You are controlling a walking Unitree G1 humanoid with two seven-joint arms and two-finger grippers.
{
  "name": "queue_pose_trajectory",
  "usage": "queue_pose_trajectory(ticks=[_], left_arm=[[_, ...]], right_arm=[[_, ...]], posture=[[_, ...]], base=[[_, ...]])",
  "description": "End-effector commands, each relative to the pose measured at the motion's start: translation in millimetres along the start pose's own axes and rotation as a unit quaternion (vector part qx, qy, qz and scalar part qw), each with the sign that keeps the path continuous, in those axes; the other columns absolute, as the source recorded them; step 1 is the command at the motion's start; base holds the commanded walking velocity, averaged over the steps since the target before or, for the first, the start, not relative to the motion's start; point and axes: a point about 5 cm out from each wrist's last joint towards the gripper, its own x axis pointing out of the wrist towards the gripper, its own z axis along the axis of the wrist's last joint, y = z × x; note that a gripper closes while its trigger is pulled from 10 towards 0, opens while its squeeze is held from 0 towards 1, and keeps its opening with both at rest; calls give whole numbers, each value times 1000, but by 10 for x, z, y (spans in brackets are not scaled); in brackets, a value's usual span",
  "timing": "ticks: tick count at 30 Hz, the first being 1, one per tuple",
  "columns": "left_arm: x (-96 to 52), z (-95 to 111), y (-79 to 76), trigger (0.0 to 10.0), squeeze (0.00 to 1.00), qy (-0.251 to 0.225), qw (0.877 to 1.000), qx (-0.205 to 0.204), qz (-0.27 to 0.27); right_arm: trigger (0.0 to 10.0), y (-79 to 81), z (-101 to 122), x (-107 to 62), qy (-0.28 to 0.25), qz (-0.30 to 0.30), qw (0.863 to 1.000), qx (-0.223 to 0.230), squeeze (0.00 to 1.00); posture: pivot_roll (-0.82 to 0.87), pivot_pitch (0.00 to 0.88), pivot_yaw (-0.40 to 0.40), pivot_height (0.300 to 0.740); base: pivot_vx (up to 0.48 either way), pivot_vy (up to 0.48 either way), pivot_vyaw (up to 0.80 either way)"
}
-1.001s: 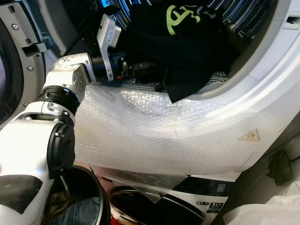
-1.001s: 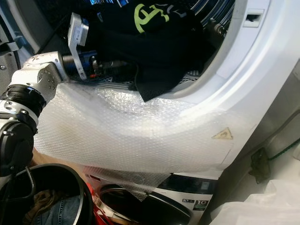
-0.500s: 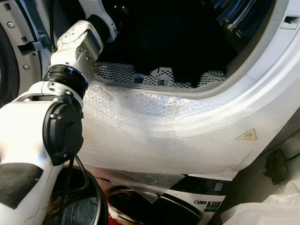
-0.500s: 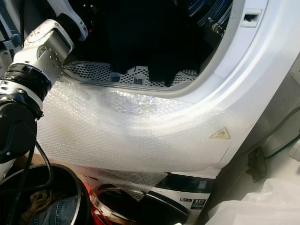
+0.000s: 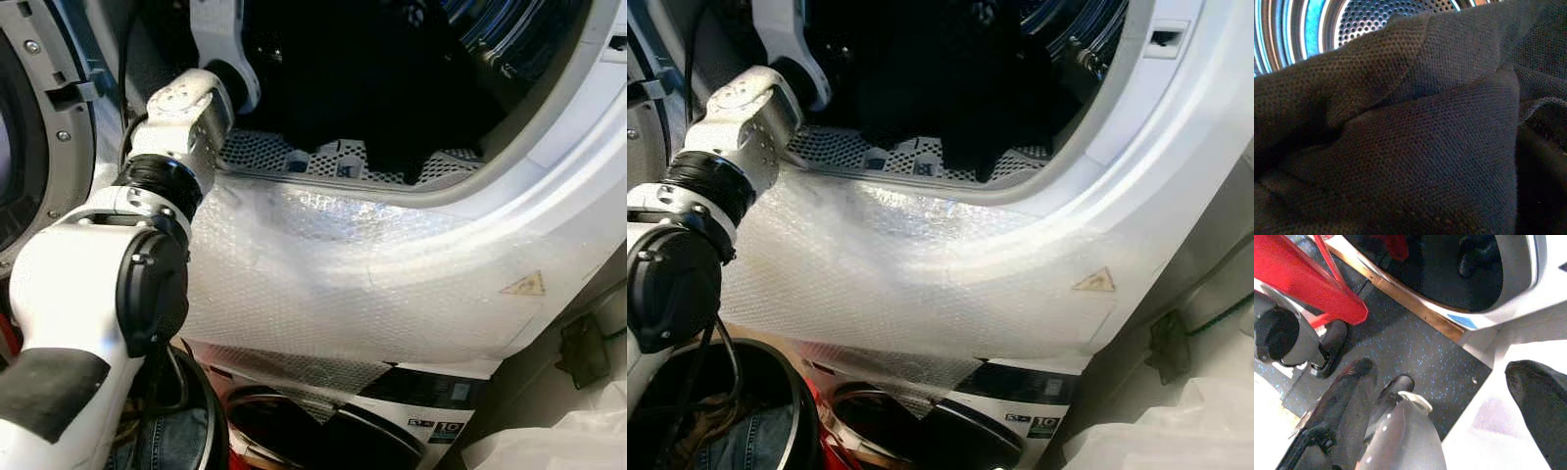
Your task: Clothes washing
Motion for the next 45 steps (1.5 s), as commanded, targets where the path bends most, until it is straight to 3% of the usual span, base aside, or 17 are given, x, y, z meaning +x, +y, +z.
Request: queue_pose_trajectory(ticks=[1,4,8,15,24,32,38,42,44,45], left_arm=[[-16,-190,-49,10000,0,40,999,10,7],[-18,-235,-57,10000,0,51,998,17,18],[-47,-306,6,10000,0,83,992,71,56],[-47,-299,48,10000,0,77,987,56,128],[-39,-465,-100,10000,0,100,984,53,138],[-33,-518,-173,10000,0,106,983,73,128],[-54,-488,-86,10000,0,105,982,82,133],[-43,-439,-92,10000,0,93,988,83,91],[-18,-380,-152,10000,0,81,994,74,29],[-18,-380,-152,10000,0,81,994,74,29]], right_arm=[[10000,-26,-20,-6,1,-3,1000,4,0],[10000,-63,-35,-11,2,-7,1000,6,0],[10000,-131,-95,-30,6,-18,1000,12,0],[10000,-153,-149,-45,10,-23,1000,14,0],[10000,-178,-102,-38,2,-25,1000,9,0],[10000,-127,-90,-31,1,-20,1000,10,0],[10000,-85,-113,-33,4,-17,1000,10,0],[10000,-24,-89,-22,3,-15,1000,15,0],[10000,50,-44,-9,-1,-5,1000,13,0],[10000,50,-44,-9,-1,-5,1000,13,0]], posture=[[19,0,-2,740],[4,0,-7,740],[-34,0,-10,740],[-60,0,-31,740],[-72,0,-44,740],[-73,0,-32,740],[-59,0,-17,740],[-37,0,3,740],[-14,0,13,740],[-14,0,13,740]], base=[[0,0,0],[0,0,0],[0,0,0],[0,0,0],[0,0,0],[0,0,0],[0,0,0],[0,0,0],[0,0,0],[0,0,0]])
